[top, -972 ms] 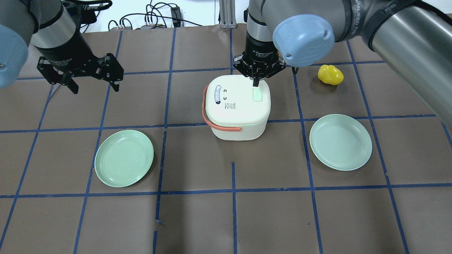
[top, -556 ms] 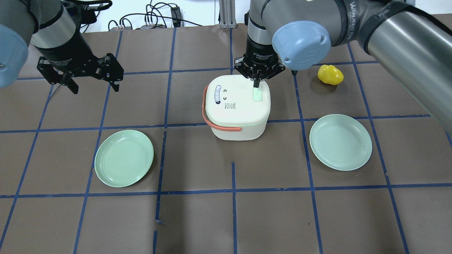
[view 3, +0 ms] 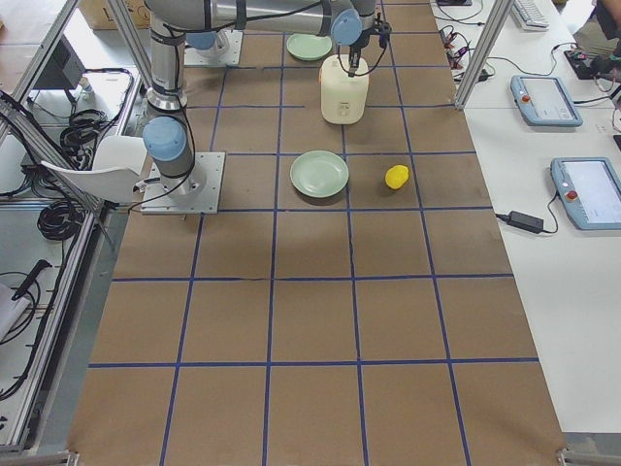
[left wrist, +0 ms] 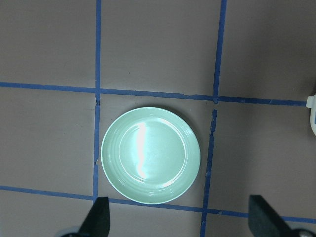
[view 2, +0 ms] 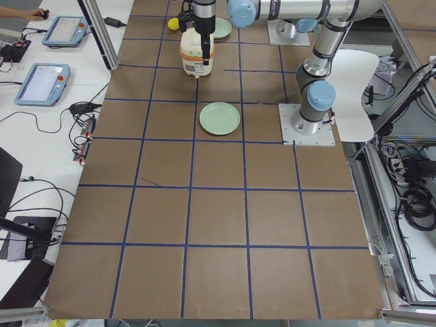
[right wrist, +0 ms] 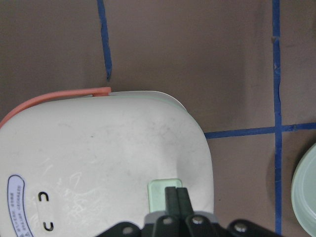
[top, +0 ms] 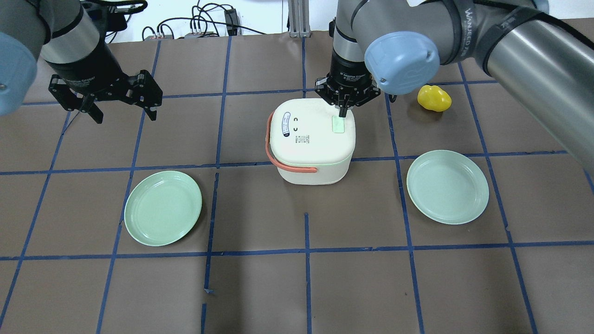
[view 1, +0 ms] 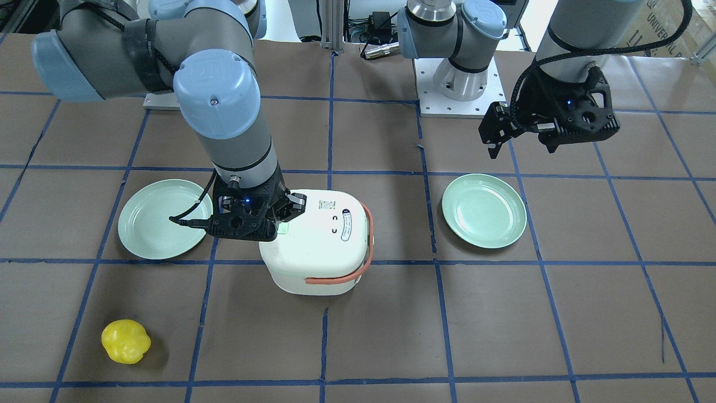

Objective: Press rice cooker button
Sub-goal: 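Press down on the green button with the right gripper fingertips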

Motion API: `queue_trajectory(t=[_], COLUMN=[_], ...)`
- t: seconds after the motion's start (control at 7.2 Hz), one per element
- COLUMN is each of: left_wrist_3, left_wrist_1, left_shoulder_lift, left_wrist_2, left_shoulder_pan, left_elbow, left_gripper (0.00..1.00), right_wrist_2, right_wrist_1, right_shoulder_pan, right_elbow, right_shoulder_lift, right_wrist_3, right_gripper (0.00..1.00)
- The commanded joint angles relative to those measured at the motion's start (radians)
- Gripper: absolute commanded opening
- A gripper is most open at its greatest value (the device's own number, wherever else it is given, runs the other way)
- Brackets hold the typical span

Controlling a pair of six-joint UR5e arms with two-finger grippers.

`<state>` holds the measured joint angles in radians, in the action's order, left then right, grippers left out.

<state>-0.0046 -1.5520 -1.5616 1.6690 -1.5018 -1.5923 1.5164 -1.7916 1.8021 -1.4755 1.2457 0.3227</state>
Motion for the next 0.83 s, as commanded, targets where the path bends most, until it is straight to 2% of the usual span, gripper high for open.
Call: queue_trajectory(t=[0.0,0.69], left_wrist_3=[0.0,0.0], left_wrist_1=[0.001,0.0], left_shoulder_lift=[0.0,0.0], left_wrist_2=[0.0,0.0], left_shoulder_pan=[0.0,0.0], left_elbow=[0.0,0.0], left_gripper=[1.0,1.0], right_wrist_2=[-0.002,-0.005], right_wrist_1=[-0.018,-0.02], right_shoulder_pan=[0.003,0.009], right_elbow=[-0.023,-0.049], right_shoulder_lift=[0.0,0.0], right_wrist_3=[0.004,0.006], right_gripper=[0.08,0.08])
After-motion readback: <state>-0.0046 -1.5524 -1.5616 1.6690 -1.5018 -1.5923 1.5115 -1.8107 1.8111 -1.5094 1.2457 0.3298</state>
